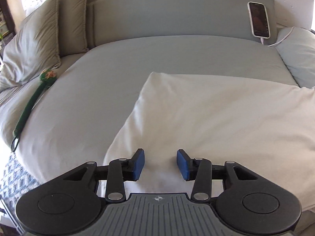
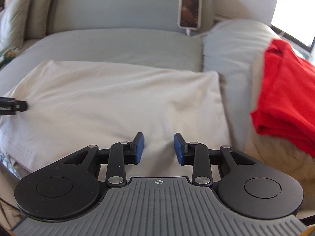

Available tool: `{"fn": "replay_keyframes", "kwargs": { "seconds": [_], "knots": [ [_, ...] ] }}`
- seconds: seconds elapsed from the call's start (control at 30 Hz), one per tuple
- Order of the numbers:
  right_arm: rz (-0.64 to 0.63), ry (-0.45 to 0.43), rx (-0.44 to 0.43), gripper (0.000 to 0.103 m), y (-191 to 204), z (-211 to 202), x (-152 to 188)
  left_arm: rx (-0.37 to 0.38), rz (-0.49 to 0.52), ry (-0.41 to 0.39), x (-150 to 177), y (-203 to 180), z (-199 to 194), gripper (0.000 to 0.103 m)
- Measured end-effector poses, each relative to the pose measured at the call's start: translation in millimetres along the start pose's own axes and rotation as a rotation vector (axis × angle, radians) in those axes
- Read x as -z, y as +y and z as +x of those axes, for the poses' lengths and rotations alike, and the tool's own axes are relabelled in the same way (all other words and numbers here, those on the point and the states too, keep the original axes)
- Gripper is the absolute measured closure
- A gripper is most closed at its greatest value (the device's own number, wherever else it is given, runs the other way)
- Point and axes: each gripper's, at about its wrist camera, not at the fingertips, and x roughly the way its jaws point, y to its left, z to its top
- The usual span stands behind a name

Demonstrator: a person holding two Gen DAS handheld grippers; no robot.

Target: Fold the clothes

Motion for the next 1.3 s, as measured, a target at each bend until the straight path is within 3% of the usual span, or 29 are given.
{"fn": "replay_keyframes", "kwargs": {
  "seconds": [0.1,0.17,0.27,0.43,0.5,0.6,0.8,1.0,1.3],
  "knots": [
    [0.195,0.073,-0.021,0.064,-44,-11,10,-0.029,-0.032,0.022,7,11,-12,0.061],
    [0.262,0.099,0.033,0.062,-59,-21,13,-0.059,-0.055,-0.005,11,13,-25,0.061],
    [0.312,0.008,-0.017,0.062,-65,-47,16,-0.045,-0.062,-0.068,14,4,-48,0.061],
    [0.210,-0.057,-0.149,0.062,-24,-56,5,0.139,0.007,-0.124,19,-39,-64,0.058],
    [0.144,-0.059,-0.183,0.062,-5,-51,5,0.176,0.059,-0.115,26,-59,-56,0.058],
    [0.085,-0.011,-0.195,0.062,11,-36,12,0.184,0.103,-0.018,42,-75,-38,0.058],
    [0.102,0.148,-0.177,0.060,-6,-45,29,0.181,0.104,0.053,52,-69,-54,0.057],
    [0.235,0.104,-0.310,0.048,-22,-64,59,0.207,0.065,0.066,62,-72,-67,0.056],
    [0.240,0.127,-0.342,0.048,-18,-61,62,0.177,0.031,0.051,61,-67,-68,0.051]
  ]
}}
